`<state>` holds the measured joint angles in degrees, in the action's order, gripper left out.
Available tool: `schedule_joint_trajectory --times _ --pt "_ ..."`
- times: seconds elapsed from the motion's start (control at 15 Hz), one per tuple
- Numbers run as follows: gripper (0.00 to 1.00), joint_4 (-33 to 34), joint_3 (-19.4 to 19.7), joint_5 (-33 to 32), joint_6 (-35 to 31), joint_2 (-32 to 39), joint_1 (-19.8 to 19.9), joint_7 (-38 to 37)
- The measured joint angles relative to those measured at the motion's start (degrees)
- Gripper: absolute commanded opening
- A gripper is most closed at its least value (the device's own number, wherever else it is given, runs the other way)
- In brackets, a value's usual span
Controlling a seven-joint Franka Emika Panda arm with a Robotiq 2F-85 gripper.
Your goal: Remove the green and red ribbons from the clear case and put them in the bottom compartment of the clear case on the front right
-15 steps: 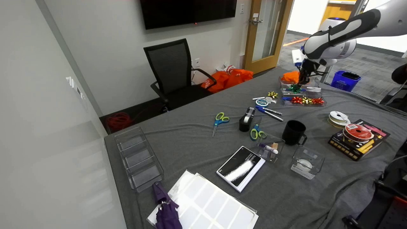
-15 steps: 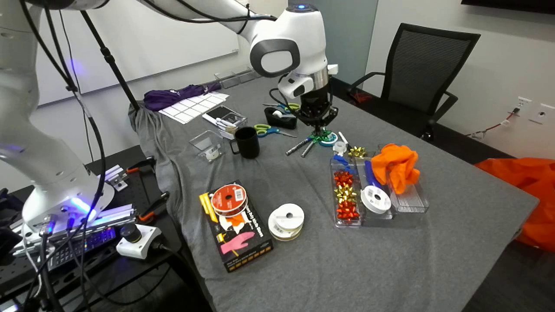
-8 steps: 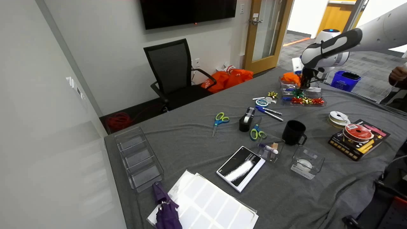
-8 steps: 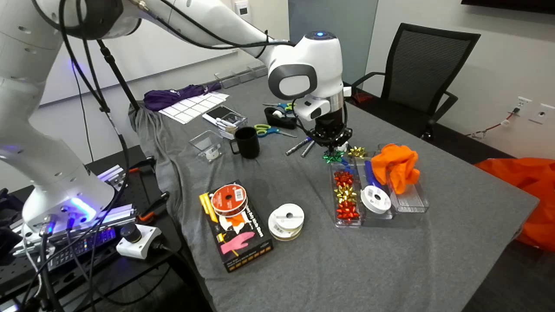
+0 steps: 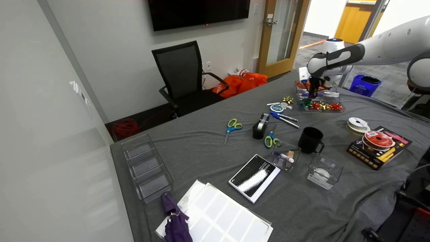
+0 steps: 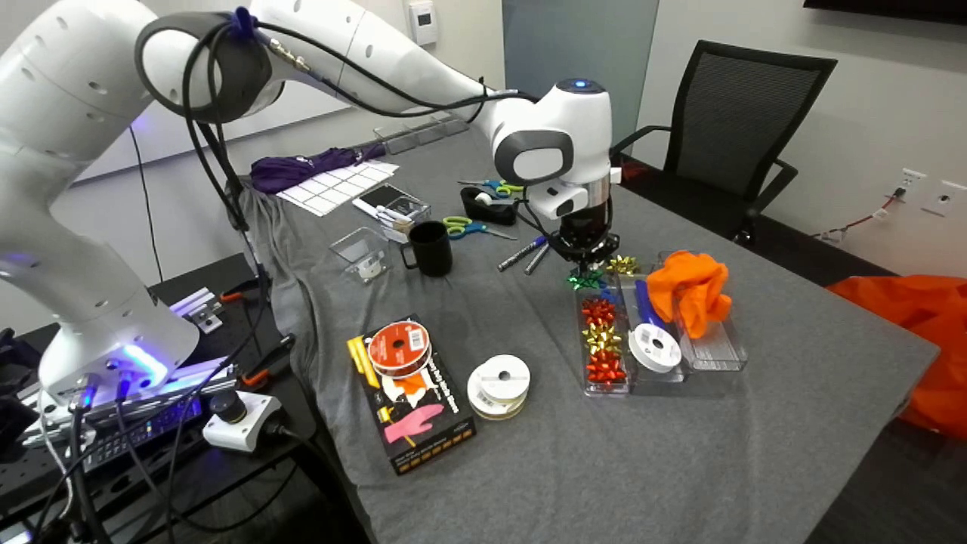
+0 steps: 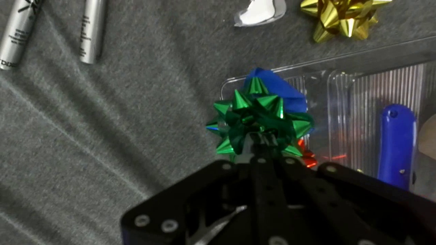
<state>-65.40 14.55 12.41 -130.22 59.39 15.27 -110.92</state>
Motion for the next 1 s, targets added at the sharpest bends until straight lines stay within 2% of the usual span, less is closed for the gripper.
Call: schedule_joint_trajectory --times 0.47,0.73,0.8,0.87,1.0 --pt "0.00 8.70 -0.17 -0.46 0.89 5.49 1.07 -1.66" --pt "0.00 11.08 0.60 -1.28 0.88 7.35 1.58 -1.66" --pt "0.25 11.23 0.75 -1.32 0.89 7.60 1.63 -1.66" --pt "0.26 11.34 0.76 -1.33 1.33 7.78 1.70 -1.65" --pt "0.39 11.50 0.69 -1.25 3.60 7.94 1.85 -1.64"
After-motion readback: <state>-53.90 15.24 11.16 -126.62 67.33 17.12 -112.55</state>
